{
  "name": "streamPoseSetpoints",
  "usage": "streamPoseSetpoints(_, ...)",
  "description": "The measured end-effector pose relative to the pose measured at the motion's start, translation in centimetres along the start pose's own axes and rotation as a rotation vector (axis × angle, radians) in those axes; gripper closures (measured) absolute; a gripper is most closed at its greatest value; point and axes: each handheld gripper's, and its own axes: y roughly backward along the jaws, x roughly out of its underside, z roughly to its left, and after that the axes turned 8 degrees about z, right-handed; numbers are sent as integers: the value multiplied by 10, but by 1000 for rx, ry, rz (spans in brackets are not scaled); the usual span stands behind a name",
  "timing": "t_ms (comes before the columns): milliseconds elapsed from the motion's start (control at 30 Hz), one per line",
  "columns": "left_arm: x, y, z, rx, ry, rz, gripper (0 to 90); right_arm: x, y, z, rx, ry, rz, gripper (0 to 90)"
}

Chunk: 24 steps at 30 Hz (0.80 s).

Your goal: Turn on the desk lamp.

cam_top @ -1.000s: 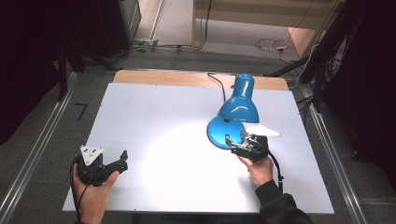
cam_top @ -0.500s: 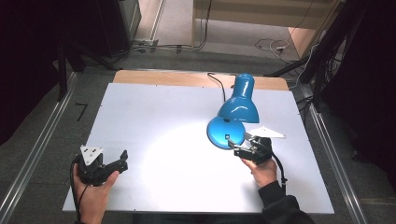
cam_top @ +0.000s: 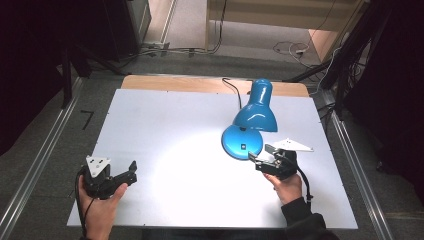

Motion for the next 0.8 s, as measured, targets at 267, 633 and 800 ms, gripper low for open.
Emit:
streamPoseSetpoints(267,0,0,0,0,1,1,59,2,5,-3,5,-2,-5,230)
streamPoseSetpoints(633,0,0,0,2,1,0,58,8,16,-13,27,-7,-8,229)
streamPoseSetpoints(800,0,0,0,2,1,0,59,12,21,-19,39,-11,-8,229)
